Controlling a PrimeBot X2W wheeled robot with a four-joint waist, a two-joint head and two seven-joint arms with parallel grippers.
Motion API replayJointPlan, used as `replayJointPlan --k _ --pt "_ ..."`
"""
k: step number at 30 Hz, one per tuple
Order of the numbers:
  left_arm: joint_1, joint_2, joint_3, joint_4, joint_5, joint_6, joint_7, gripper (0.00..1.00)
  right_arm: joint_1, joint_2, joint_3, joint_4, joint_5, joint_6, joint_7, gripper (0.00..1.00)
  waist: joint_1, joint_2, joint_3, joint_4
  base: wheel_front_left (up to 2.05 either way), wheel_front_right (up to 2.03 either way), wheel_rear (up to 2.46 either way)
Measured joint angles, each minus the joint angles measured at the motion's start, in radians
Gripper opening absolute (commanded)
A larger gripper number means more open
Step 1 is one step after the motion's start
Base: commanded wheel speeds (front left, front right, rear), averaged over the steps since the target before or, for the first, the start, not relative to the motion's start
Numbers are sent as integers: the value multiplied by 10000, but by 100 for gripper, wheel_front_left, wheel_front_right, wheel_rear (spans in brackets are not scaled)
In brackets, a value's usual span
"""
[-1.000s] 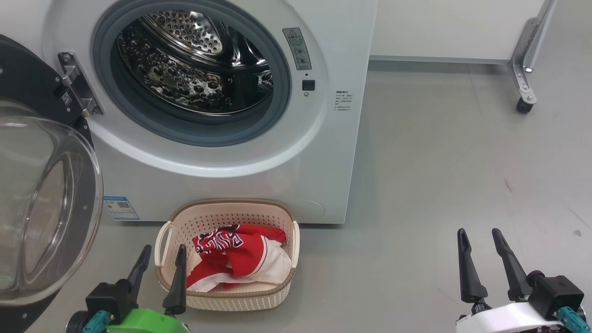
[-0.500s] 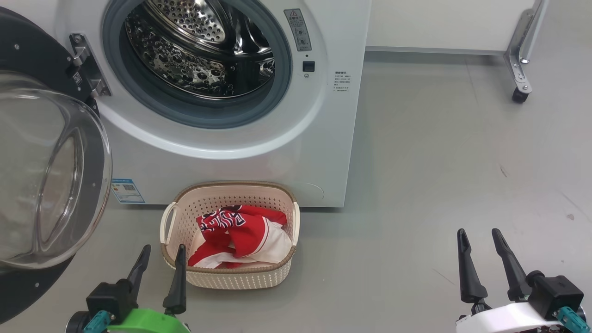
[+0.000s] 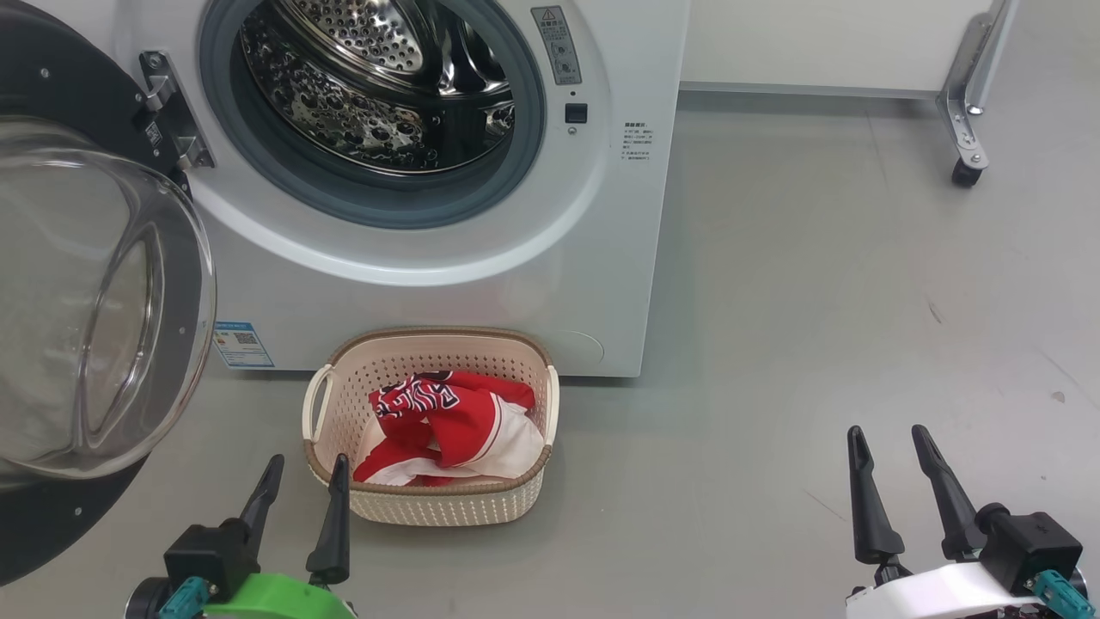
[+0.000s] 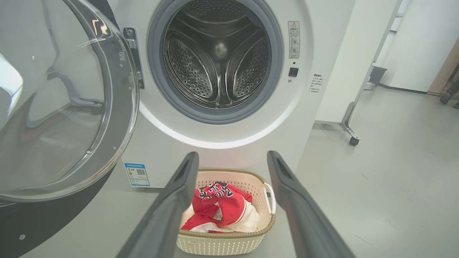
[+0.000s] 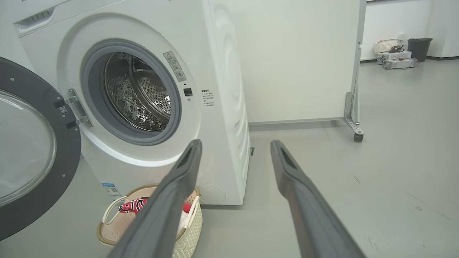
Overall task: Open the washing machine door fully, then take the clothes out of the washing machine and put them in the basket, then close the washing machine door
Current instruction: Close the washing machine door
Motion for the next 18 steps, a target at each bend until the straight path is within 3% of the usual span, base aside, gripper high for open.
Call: replayJointPlan --k 18 --pt "3 0 -8 -50 0 6 0 100 0 -12 29 2 0 0 0 100 0 0 -27 26 0 0 0"
